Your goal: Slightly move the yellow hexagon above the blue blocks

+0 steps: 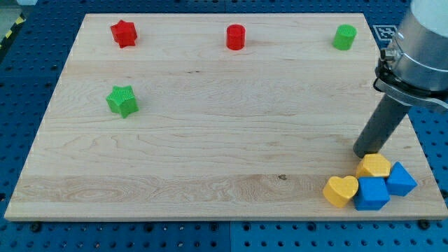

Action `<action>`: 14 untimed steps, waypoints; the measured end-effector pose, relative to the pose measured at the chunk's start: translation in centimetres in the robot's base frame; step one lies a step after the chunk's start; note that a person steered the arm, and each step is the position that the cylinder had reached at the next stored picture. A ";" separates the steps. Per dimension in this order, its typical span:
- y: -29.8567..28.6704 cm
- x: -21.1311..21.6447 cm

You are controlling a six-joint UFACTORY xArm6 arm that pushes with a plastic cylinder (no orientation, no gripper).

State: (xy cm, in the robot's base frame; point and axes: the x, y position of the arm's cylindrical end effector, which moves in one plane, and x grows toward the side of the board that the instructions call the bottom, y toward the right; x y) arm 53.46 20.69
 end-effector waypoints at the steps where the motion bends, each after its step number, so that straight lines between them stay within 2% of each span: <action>1: -0.3 -0.1; 2: -3.3 -0.2; 4: -4.2 4.2; 10: 0.9 3.1; 11: -0.5 2.4; 12: -1.3 -0.8; 13: 1.9 -3.4; 14: 7.3 -3.8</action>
State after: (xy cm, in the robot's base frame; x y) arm 49.63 27.98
